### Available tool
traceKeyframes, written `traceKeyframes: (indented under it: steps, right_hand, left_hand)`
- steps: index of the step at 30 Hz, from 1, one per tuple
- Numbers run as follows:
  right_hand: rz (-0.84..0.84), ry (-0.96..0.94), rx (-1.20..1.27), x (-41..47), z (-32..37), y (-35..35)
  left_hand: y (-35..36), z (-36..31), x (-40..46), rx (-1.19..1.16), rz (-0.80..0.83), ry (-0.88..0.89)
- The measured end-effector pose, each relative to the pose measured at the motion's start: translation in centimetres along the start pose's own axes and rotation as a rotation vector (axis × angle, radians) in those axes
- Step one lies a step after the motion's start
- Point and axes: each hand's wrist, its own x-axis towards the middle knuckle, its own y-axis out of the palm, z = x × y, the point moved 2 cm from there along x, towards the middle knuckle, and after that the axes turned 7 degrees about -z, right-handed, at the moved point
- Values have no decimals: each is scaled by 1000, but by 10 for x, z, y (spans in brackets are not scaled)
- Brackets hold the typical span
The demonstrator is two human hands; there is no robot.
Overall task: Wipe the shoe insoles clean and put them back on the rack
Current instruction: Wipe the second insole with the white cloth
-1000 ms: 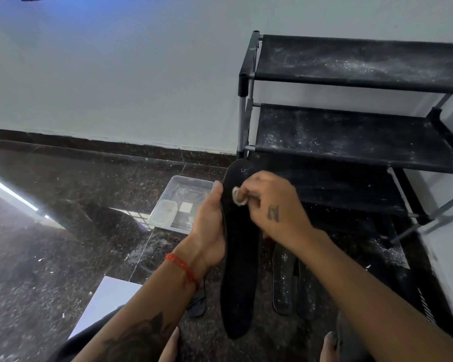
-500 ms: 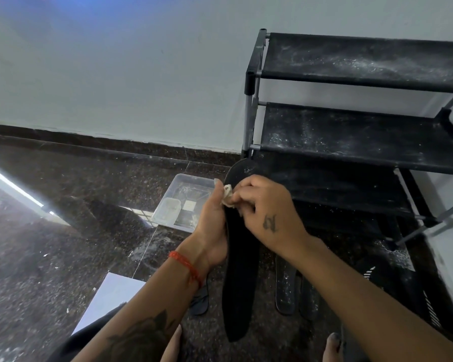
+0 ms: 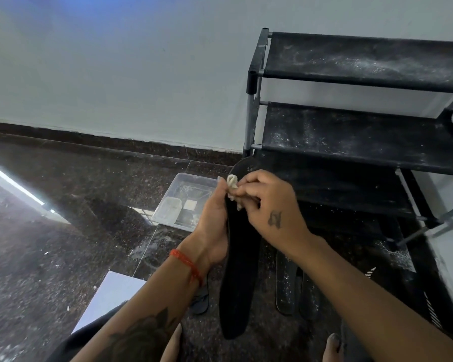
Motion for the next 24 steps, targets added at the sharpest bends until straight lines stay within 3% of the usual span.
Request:
traceKeyframes:
  steps: [4, 8, 11, 15, 21, 24]
  right_hand:
    - [-6, 99, -152, 13, -23, -21]
    - [-196, 246, -189, 17, -41, -39]
    - [-236, 134, -94, 14, -22, -29]
    - [-45, -63, -107, 4, -4, -7]
    - [-28, 187, -261, 16, -35, -28]
    - [-167, 268, -271, 18, -41, -39]
  left_hand:
    - [3, 1, -2, 74, 6, -55]
    - [5, -1, -5, 60, 44, -67]
    - [7, -3, -8, 75, 71, -40]
    - [7, -1, -8, 83, 63, -11]
    - [6, 3, -3, 91, 38, -59]
    - [6, 0, -3, 78, 57, -59]
